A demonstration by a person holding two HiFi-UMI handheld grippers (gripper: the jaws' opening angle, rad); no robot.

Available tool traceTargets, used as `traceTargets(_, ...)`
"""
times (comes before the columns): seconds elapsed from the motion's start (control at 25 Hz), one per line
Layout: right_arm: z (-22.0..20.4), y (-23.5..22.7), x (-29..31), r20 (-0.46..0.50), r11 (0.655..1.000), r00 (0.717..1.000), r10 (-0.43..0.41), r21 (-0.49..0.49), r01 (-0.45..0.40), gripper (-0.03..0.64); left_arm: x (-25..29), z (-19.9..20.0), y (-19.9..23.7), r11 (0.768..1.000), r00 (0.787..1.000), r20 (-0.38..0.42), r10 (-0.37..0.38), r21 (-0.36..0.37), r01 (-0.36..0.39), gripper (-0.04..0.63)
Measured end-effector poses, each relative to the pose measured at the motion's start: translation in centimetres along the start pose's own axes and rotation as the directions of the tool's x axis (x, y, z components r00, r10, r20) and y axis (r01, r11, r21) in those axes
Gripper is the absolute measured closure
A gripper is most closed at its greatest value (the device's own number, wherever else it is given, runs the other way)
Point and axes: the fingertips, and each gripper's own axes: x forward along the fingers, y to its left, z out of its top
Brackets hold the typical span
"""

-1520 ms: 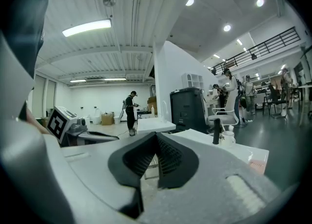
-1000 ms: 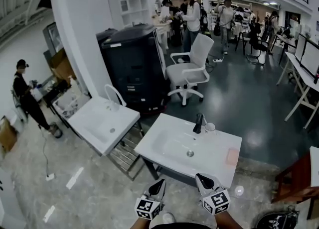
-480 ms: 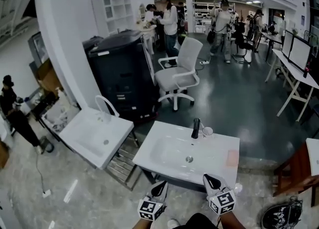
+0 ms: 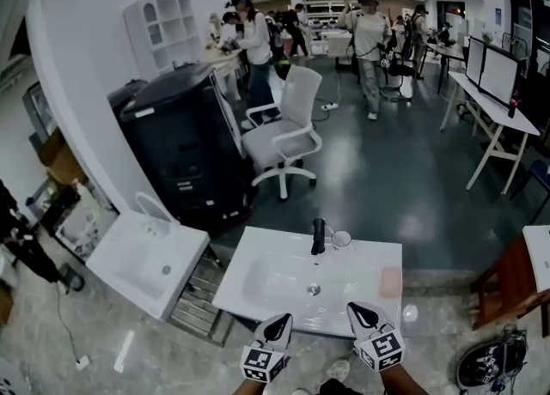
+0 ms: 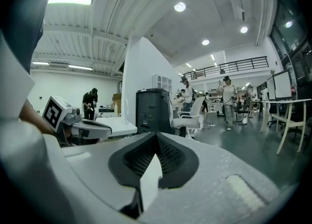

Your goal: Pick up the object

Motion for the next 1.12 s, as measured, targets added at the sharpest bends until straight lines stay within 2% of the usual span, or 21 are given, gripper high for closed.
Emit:
traceTargets(0.32, -2.4, -4.8, 1.6, -0.051, 0.999, 0.998, -0.022, 0.047, 0.025, 0.614, 7.5, 0.1, -0.4, 0.998, 0.997, -0.053, -0.053, 0.012, 0.054, 0.577)
traceTargets(0.52, -3.5, -8.9, 1.5, -0.058, 0.995, 0.996, -0.067, 0.07, 0.071, 0.614, 11.3, 0.4, -1.2, 0.997, 0.995, -0.069, -0.074, 0.029, 0.077, 0.577)
traceTargets(0.8, -5.0, -12.3, 1.4, -0.073, 0.989, 0.993, -0.095, 0.108, 0.102, 0.614, 13.9, 0.0, -1.4, 0.997, 0.994, -0.087, -0.072, 0.021, 0.074, 0.577)
traceTargets(1.12, -6.0, -13.1, 2.5, -0.107, 0.979, 0.985, -0.138, 0.139, 0.152, 0.614, 15.7, -0.8, -1.2, 0.992, 0.985, -0.117, -0.124, 0.003, 0.126, 0.577)
